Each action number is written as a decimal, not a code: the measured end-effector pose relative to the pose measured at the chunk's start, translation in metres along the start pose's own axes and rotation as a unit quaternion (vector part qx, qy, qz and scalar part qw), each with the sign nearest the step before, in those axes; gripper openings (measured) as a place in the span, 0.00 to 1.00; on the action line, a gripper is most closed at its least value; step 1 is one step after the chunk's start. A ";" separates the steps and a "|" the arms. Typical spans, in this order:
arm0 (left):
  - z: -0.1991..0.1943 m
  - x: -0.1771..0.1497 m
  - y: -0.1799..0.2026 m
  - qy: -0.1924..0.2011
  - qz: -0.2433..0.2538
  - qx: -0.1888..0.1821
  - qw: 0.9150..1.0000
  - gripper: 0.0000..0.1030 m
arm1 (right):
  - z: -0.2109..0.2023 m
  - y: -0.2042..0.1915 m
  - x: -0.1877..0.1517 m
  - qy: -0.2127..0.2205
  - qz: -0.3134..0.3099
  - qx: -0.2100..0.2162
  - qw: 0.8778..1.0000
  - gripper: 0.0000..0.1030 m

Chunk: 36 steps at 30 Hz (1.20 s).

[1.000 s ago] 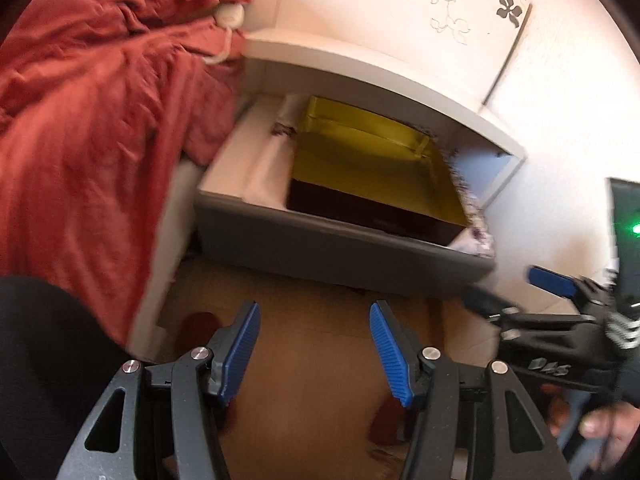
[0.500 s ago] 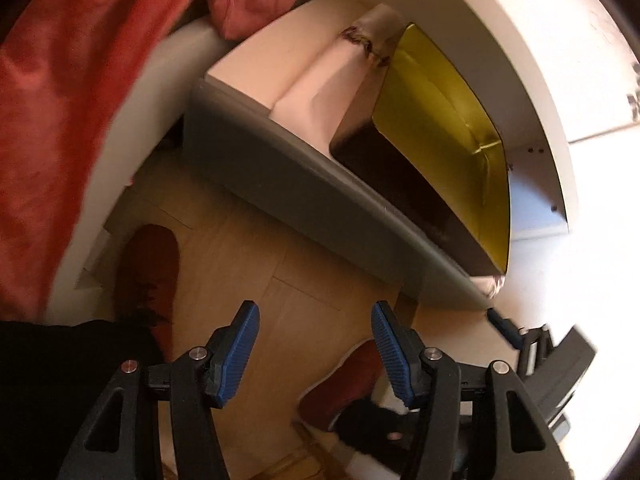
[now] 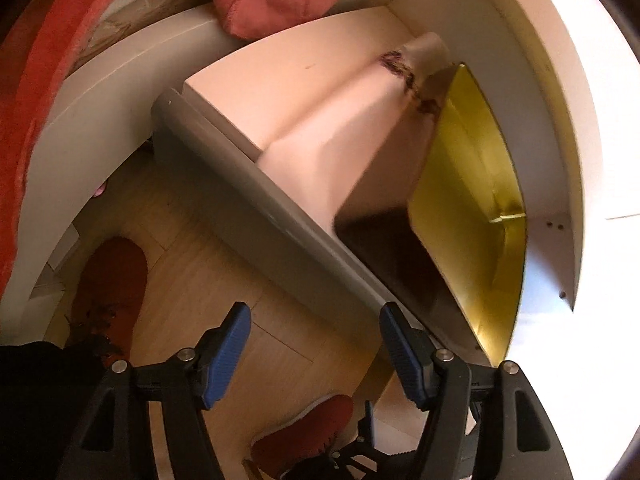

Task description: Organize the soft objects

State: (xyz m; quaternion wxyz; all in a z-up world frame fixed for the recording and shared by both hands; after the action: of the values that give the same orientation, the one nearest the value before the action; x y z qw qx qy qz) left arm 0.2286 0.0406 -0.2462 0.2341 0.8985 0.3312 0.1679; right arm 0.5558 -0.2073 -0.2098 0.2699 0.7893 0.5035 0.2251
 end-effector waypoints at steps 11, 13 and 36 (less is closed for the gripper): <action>0.014 0.017 -0.022 0.013 -0.056 0.012 0.998 0.66 | 0.029 -0.001 0.007 -0.020 -0.028 -0.018 0.999 1.00; 0.015 0.019 -0.024 0.016 -0.065 0.018 0.998 0.66 | 0.030 -0.001 0.011 -0.020 -0.033 -0.023 0.999 1.00; 0.024 0.028 -0.012 0.025 -0.076 0.041 0.996 0.78 | 0.017 -0.019 0.036 -0.019 -0.091 0.010 0.996 1.00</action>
State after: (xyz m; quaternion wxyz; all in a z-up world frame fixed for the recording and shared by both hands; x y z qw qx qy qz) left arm 0.2539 0.0602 -0.2678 0.2010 0.8753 0.4103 0.1582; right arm 0.5674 -0.1708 -0.2319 0.2902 0.7472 0.5702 0.1798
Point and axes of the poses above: each gripper's, at about its wrist camera, not at the fingertips, and z roughly the way its jaws point, y to its right, x to its top, the point moved 10 cm from there along z, roughly the way its jaws point, and after that the axes turned 6 degrees about y, right-handed, at the moved point
